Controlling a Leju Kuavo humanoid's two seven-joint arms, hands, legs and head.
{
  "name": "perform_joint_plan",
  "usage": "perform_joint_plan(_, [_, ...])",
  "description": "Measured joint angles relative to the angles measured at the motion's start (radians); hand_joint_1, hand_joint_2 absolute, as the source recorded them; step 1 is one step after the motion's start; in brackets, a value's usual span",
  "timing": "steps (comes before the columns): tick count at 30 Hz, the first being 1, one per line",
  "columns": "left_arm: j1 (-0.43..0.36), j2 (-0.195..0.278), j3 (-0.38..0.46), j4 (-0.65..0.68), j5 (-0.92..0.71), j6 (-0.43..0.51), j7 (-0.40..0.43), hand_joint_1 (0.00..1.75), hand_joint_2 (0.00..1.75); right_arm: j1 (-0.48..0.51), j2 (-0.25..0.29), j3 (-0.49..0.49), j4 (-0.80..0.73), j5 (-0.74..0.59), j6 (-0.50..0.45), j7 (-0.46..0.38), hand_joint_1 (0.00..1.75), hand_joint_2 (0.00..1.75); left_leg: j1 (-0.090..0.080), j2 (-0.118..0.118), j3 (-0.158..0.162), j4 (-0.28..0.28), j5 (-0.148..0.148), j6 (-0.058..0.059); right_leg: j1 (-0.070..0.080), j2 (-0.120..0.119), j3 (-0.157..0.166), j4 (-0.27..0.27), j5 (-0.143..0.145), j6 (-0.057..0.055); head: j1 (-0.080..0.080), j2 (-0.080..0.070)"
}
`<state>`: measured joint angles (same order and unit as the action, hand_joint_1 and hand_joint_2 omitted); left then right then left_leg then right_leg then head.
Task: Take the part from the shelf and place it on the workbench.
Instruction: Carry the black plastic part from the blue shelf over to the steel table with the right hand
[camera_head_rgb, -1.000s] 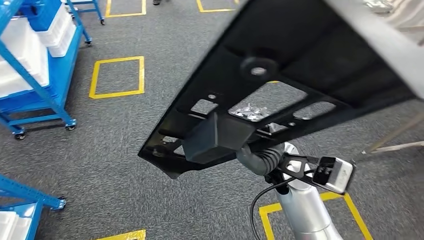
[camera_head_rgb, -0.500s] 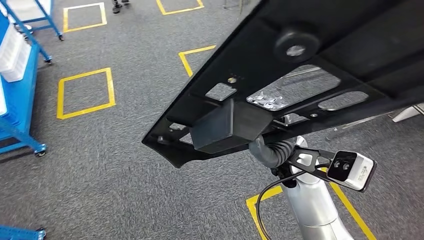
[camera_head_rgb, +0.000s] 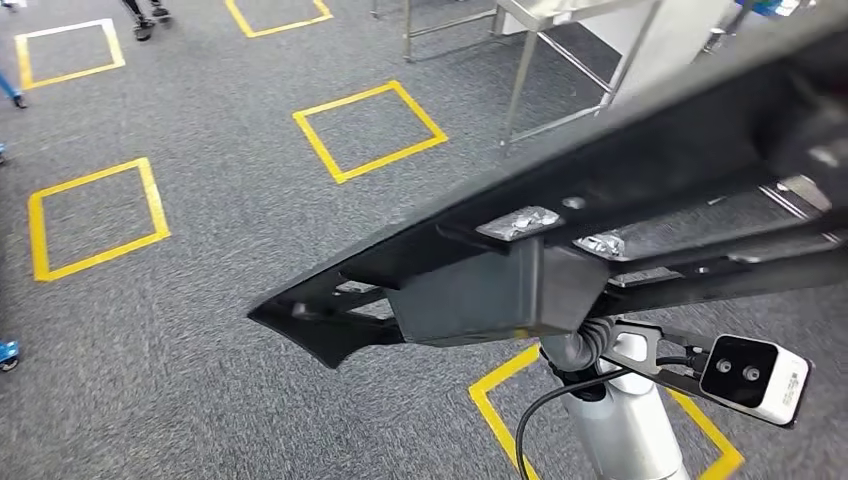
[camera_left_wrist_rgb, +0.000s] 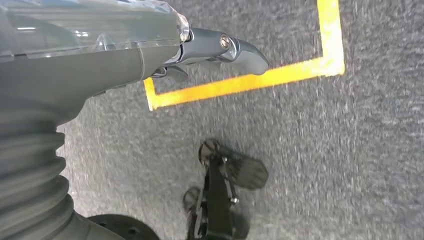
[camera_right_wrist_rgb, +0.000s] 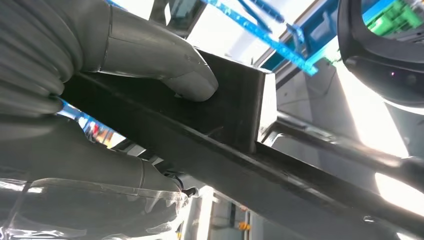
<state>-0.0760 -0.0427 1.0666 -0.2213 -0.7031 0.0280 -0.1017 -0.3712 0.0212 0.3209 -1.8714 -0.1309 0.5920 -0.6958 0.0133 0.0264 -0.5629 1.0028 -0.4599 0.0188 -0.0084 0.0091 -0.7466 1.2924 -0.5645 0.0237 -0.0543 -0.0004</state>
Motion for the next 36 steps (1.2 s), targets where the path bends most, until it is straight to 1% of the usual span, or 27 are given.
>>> perform_joint_plan(1, [0.000, 0.001, 0.000, 0.000, 0.000, 0.000, 0.001, 0.00, 1.75, 0.004, 0.002, -0.002, -0.002, 0.000, 0.001, 0.000, 1.75, 1.75, -0.001, 0.013, 0.001, 0.000, -0.001, 0.000, -0.001, -0.004, 0.002, -0.004, 0.012, 0.000, 0.000, 0.000])
perform_joint_plan(2, [-0.001, 0.002, 0.000, 0.000, 0.000, 0.001, 0.002, 0.00, 1.75, 0.007, 0.003, -0.004, -0.005, -0.001, 0.003, 0.000, 1.75, 1.75, -0.002, 0.025, 0.003, 0.000, -0.003, -0.001, -0.001, -0.010, 0.026, -0.049, 0.040, -0.003, 0.000, 0.000])
perform_joint_plan(4, [-0.002, 0.002, 0.000, 0.000, 0.004, 0.006, 0.004, 0.00, 1.75, 0.008, 0.007, -0.007, -0.014, -0.007, 0.013, 0.000, 1.75, 1.75, -0.005, 0.045, 0.010, 0.001, -0.009, -0.006, 0.007, -0.047, 0.104, -0.191, 0.098, -0.013, 0.000, 0.000])
perform_joint_plan(5, [-0.003, 0.002, 0.000, 0.000, 0.006, 0.011, 0.007, 0.00, 1.75, 0.010, 0.009, -0.008, -0.021, -0.012, 0.021, 0.000, 1.75, 1.75, -0.007, 0.054, 0.013, 0.001, -0.012, -0.011, 0.013, -0.065, 0.133, -0.245, 0.113, -0.020, 0.000, 0.000])
perform_joint_plan(6, [-0.003, 0.002, 0.001, 0.000, 0.009, 0.016, 0.010, 0.00, 1.75, 0.014, 0.011, -0.008, -0.027, -0.020, 0.029, 0.000, 1.75, 1.75, -0.008, 0.062, 0.015, 0.001, -0.014, -0.015, 0.019, -0.076, 0.148, -0.273, 0.117, -0.025, 0.000, 0.000])
perform_joint_plan(7, [-0.003, 0.003, 0.001, 0.000, 0.010, 0.019, 0.012, 0.00, 1.75, 0.020, 0.012, -0.009, -0.034, -0.028, 0.035, 0.000, 1.75, 1.75, -0.009, 0.072, 0.018, 0.000, -0.016, -0.021, 0.023, -0.074, 0.150, -0.281, 0.114, -0.029, 0.000, 0.000])
perform_joint_plan(9, [-0.004, 0.005, 0.002, 0.000, 0.010, 0.023, 0.016, 0.00, 1.75, 0.032, 0.013, -0.008, -0.042, -0.040, 0.039, 0.000, 1.75, 1.75, -0.008, 0.084, 0.025, -0.001, -0.022, -0.032, 0.020, -0.050, 0.153, -0.289, 0.119, -0.038, 0.000, 0.000])
perform_joint_plan(11, [-0.006, 0.007, 0.002, 0.000, 0.003, 0.027, 0.019, 0.00, 1.75, 0.038, 0.013, -0.007, -0.042, -0.048, 0.036, 0.000, 1.75, 1.75, -0.004, 0.046, 0.013, 0.039, -0.052, -0.042, 0.012, -0.029, 0.163, -0.304, 0.127, -0.049, 0.000, 0.000])
perform_joint_plan(13, [-0.003, 0.013, 0.002, 0.000, -0.005, 0.030, 0.022, 0.00, 1.75, 0.042, 0.014, -0.004, -0.040, -0.055, 0.034, 0.000, 1.75, 1.75, -0.001, -0.005, -0.043, 0.158, -0.111, -0.049, 0.009, -0.007, 0.168, -0.309, 0.130, -0.055, 0.000, 0.000])
perform_joint_plan(14, [0.000, 0.017, 0.002, 0.000, -0.008, 0.030, 0.023, 0.00, 1.75, 0.045, 0.015, -0.003, -0.038, -0.059, 0.034, 0.000, 1.75, 1.75, 0.000, -0.014, -0.078, 0.226, -0.136, -0.052, 0.008, 0.006, 0.167, -0.309, 0.130, -0.055, 0.000, 0.000])
perform_joint_plan(15, [0.003, 0.020, 0.002, 0.000, -0.010, 0.029, 0.023, 0.00, 1.75, 0.050, 0.015, -0.002, -0.036, -0.062, 0.036, 0.000, 1.75, 1.75, 0.000, -0.017, -0.103, 0.270, -0.144, -0.054, 0.008, 0.020, 0.167, -0.307, 0.130, -0.055, 0.000, 0.000])
perform_joint_plan(16, [0.004, 0.021, 0.002, 0.000, -0.010, 0.027, 0.020, 0.00, 1.75, 0.053, 0.015, -0.002, -0.035, -0.065, 0.040, 0.000, 1.75, 1.75, 0.000, -0.018, -0.112, 0.280, -0.133, -0.055, 0.008, 0.034, 0.167, -0.305, 0.129, -0.055, 0.000, 0.000])
perform_joint_plan(17, [0.003, 0.022, 0.002, 0.000, -0.010, 0.023, 0.015, 0.00, 1.75, 0.056, 0.015, -0.002, -0.034, -0.067, 0.045, 0.000, 1.75, 1.75, 0.001, -0.020, -0.102, 0.248, -0.102, -0.056, 0.007, 0.048, 0.168, -0.302, 0.128, -0.053, 0.000, 0.000])
perform_joint_plan(18, [0.003, 0.023, 0.002, 0.000, -0.009, 0.020, 0.009, 0.00, 1.75, 0.058, 0.015, -0.002, -0.033, -0.068, 0.050, 0.000, 1.75, 1.75, 0.003, -0.028, -0.078, 0.187, -0.062, -0.056, 0.005, 0.061, 0.168, -0.298, 0.126, -0.050, 0.000, 0.000])
perform_joint_plan(20, [0.001, 0.026, 0.004, 0.000, -0.007, 0.016, -0.002, 0.00, 1.75, 0.058, 0.015, -0.002, -0.032, -0.070, 0.059, 0.000, 1.75, 1.75, 0.008, -0.071, -0.025, 0.061, -0.010, -0.053, 0.006, 0.085, 0.162, -0.286, 0.120, -0.041, 0.000, 0.000])
perform_joint_plan(22, [0.000, 0.029, 0.007, 0.000, -0.004, 0.016, -0.007, 0.00, 1.75, 0.057, 0.017, -0.002, -0.031, -0.072, 0.062, 0.001, 1.75, 1.75, 0.010, -0.095, -0.006, 0.015, -0.005, -0.044, 0.006, 0.107, 0.152, -0.278, 0.120, -0.029, 0.000, 0.000])
perform_joint_plan(24, [-0.003, 0.031, 0.009, 0.000, -0.002, 0.015, -0.010, 0.00, 1.75, 0.058, 0.018, -0.002, -0.030, -0.074, 0.062, 0.001, 1.75, 1.75, 0.009, -0.075, -0.005, 0.011, -0.002, -0.030, 0.003, 0.119, 0.145, -0.277, 0.123, -0.018, 0.000, 0.000])
perform_joint_plan(25, [-0.006, 0.032, 0.010, 0.000, -0.003, 0.013, -0.011, 0.00, 1.75, 0.056, 0.018, -0.002, -0.029, -0.074, 0.061, 0.000, 1.75, 1.75, 0.010, -0.065, -0.004, 0.008, 0.001, -0.022, 0.004, 0.103, 0.140, -0.268, 0.116, -0.013, 0.000, 0.000])
perform_joint_plan(26, [-0.007, 0.032, 0.010, 0.000, -0.004, 0.011, -0.012, 0.00, 1.75, 0.054, 0.018, -0.002, -0.028, -0.074, 0.059, 0.000, 1.75, 1.75, 0.010, -0.054, -0.003, 0.005, 0.003, -0.015, 0.004, 0.078, 0.127, -0.243, 0.100, -0.009, 0.000, 0.000])
perform_joint_plan(28, [-0.005, 0.035, 0.011, 0.000, -0.009, 0.006, -0.013, 0.00, 1.75, 0.050, 0.018, -0.002, -0.025, -0.072, 0.054, 0.000, 1.75, 1.75, 0.007, -0.030, -0.003, 0.002, 0.004, -0.006, 0.004, 0.020, 0.074, -0.132, 0.040, -0.002, 0.000, 0.000])
perform_joint_plan(29, [-0.003, 0.036, 0.011, 0.000, -0.010, 0.005, -0.014, 0.00, 1.75, 0.049, 0.018, -0.002, -0.022, -0.072, 0.052, 0.000, 1.75, 1.75, 0.006, -0.017, -0.004, 0.002, 0.003, -0.005, 0.003, 0.007, 0.040, -0.064, 0.011, 0.001, 0.000, 0.000])
perform_joint_plan(30, [-0.001, 0.037, 0.011, 0.000, -0.011, 0.004, -0.014, 0.00, 1.75, 0.049, 0.018, -0.002, -0.020, -0.072, 0.052, 0.000, 1.75, 1.75, 0.004, -0.003, -0.004, 0.002, 0.002, -0.004, 0.002, 0.001, 0.015, -0.013, -0.005, 0.003, 0.000, 0.000])
perform_joint_plan(31, [-0.001, 0.038, 0.012, 0.000, -0.012, 0.003, -0.014, 0.00, 1.75, 0.050, 0.018, -0.002, -0.018, -0.071, 0.051, 0.000, 1.75, 1.75, 0.004, 0.010, -0.004, 0.002, 0.001, -0.004, 0.001, -0.002, 0.006, 0.006, -0.003, 0.004, 0.000, 0.000])
perform_joint_plan(32, [-0.002, 0.039, 0.012, 0.000, -0.012, 0.003, -0.014, 0.00, 1.75, 0.050, 0.018, -0.002, -0.016, -0.071, 0.052, 0.000, 1.75, 1.75, 0.004, 0.022, -0.003, 0.002, 0.000, -0.005, 0.001, -0.006, 0.019, -0.018, 0.018, 0.003, 0.000, 0.000])
perform_joint_plan(33, [-0.003, 0.039, 0.012, 0.000, -0.013, 0.002, -0.015, 0.00, 1.75, 0.050, 0.018, -0.002, -0.016, -0.070, 0.052, 0.000, 1.75, 1.75, 0.003, 0.033, -0.001, 0.002, -0.002, -0.006, 0.002, -0.015, 0.051, -0.077, 0.050, 0.000, 0.000, 0.000])
perform_joint_plan(35, [-0.004, 0.039, 0.012, 0.000, -0.016, -0.001, -0.019, 0.00, 1.75, 0.049, 0.018, -0.003, -0.016, -0.069, 0.051, 0.000, 1.75, 1.75, 0.001, 0.053, 0.006, 0.003, -0.006, -0.013, 0.010, -0.056, 0.128, -0.220, 0.100, -0.011, 0.000, 0.000])
perform_joint_plan(36, [-0.004, 0.039, 0.012, 0.000, -0.018, -0.002, -0.021, 0.00, 1.75, 0.049, 0.018, -0.003, -0.016, -0.069, 0.051, 0.000, 1.75, 1.75, -0.001, 0.062, 0.008, 0.002, -0.009, -0.017, 0.015, -0.070, 0.150, -0.263, 0.110, -0.018, 0.000, 0.000])
